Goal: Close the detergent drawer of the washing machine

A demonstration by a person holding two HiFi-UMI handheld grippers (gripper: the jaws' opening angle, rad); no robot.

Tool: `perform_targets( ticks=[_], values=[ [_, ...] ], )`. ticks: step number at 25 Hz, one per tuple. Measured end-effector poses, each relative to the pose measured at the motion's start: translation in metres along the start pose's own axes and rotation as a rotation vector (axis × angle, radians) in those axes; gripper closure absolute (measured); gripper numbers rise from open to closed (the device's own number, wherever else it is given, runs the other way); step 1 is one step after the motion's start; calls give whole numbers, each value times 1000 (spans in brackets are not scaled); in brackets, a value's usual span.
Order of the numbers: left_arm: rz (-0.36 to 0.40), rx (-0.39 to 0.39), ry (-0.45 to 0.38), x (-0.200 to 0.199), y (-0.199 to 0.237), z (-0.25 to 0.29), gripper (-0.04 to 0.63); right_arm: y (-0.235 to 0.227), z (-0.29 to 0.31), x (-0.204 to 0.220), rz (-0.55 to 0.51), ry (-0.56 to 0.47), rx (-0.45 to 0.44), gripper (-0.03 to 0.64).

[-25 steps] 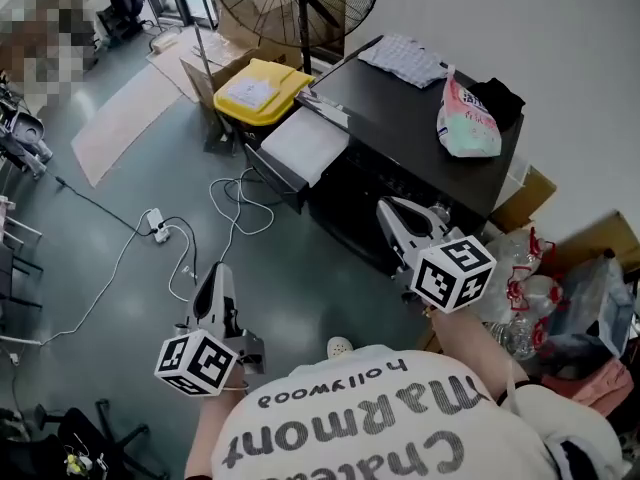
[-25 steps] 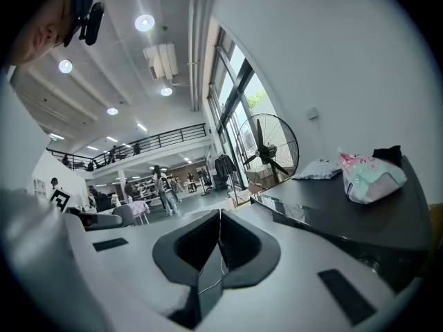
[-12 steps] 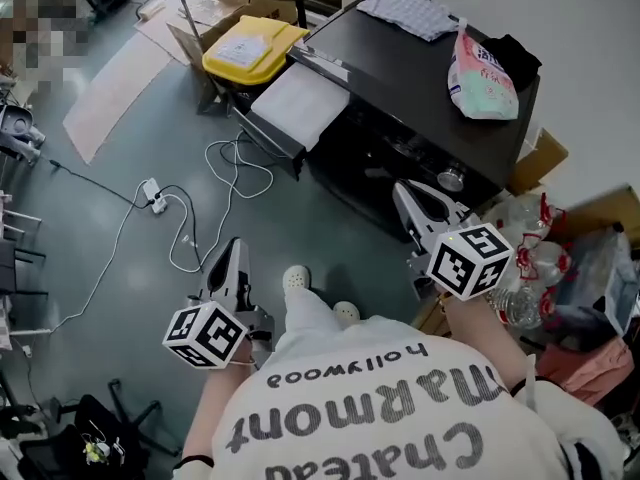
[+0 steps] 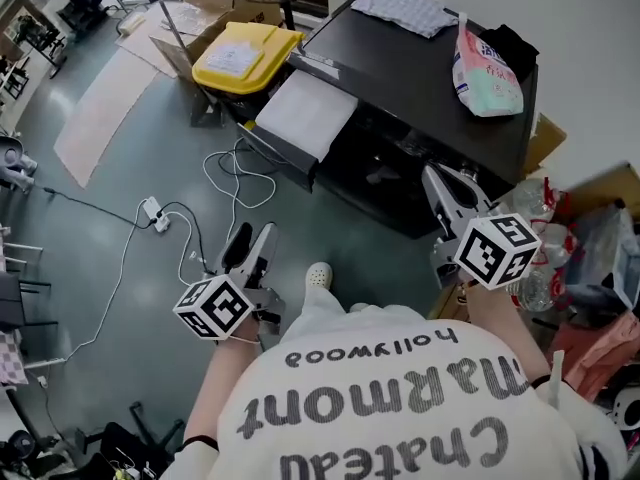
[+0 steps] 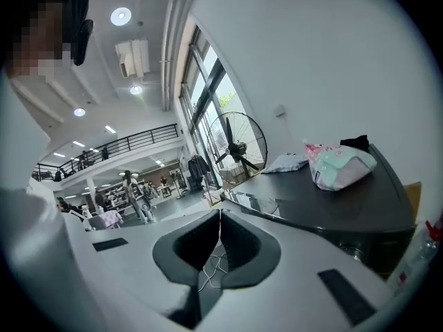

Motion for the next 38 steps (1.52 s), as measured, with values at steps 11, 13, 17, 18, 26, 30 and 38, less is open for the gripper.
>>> perform_targets(
  ticks=[11,13,17,18,26,30,38],
  values=[
    [-78,151,214,-12,63,66,219,3,17,-3,13,2,173,586],
    [-49,171,264,-7,72,81,213,1,20,-2,11,14,202,588],
    [55,238,352,2,86,109,210,-3,28,-4,-14,32,245,588],
    [85,256,386,6,88,114,210,-3,27,-4,-23,42,261,588],
    [204,342,560,17,104,143,209,-2,19,1,-62,93,368,588],
    [285,352,594,17,105,155,209,-5,16,4,-80,108,400,586],
    [336,360,647,14,101,174,206,-15,15,6,-60,100,444,588]
  ],
)
Point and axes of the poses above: the fingertips, and each gripper's own axes: z forward along the fingers, y to its left, x out of its underside, the point moved 3 cm from there along -z, backward along the fingers, and after that the axes turned 2 degrees about -z, right-handed, at the moved point
